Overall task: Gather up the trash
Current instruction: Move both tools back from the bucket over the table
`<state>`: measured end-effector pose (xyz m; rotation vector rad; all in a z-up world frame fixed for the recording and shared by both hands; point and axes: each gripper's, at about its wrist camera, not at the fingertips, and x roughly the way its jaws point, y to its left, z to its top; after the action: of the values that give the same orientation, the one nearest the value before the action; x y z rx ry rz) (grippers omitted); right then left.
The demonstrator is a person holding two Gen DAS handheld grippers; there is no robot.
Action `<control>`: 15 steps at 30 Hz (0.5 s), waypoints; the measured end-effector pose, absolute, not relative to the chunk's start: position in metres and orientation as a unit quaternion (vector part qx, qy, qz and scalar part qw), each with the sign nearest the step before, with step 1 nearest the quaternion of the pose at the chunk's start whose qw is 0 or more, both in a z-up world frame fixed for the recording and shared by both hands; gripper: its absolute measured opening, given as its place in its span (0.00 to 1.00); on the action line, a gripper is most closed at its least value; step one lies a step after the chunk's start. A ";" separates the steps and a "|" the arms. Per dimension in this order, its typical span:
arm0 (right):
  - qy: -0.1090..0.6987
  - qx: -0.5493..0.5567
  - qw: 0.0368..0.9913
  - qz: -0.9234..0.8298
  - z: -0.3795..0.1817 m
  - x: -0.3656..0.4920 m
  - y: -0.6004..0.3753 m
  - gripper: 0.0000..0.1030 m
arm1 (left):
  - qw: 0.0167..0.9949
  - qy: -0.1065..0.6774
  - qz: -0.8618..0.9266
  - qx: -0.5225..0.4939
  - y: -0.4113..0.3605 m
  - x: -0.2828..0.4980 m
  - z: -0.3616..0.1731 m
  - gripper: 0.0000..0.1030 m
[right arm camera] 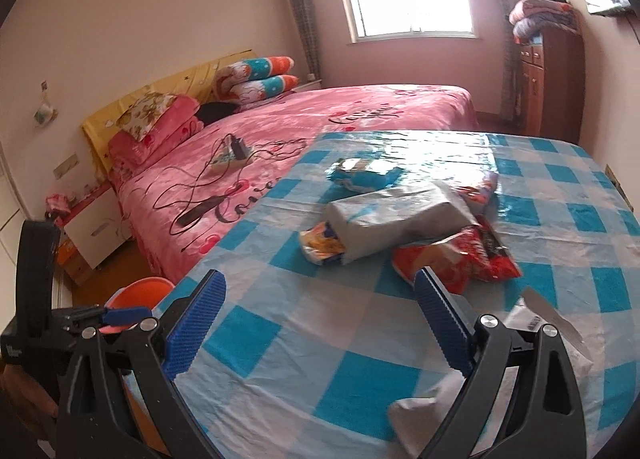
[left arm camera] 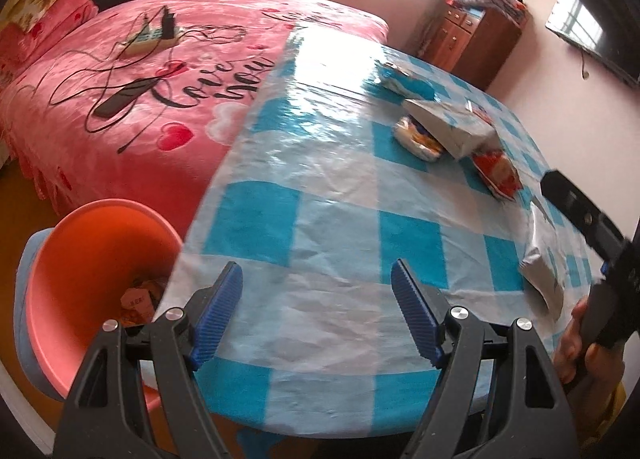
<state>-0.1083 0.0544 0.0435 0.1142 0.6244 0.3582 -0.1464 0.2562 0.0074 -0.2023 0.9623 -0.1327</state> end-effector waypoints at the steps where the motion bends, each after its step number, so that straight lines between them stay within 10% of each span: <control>1: 0.306 0.060 0.935 0.172 0.043 -0.108 0.050 0.91 | 0.880 0.462 -0.067 -0.091 0.251 -0.146 0.008 0.75; 15: 0.306 0.114 0.937 0.122 0.042 -0.096 -0.018 0.91 | 0.875 0.461 -0.142 -0.029 0.177 -0.143 0.017 0.75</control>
<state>-0.0959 -0.0181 0.0422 0.2339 0.6257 0.2484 -0.1433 0.1766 0.0174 -0.0598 0.9630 -0.2957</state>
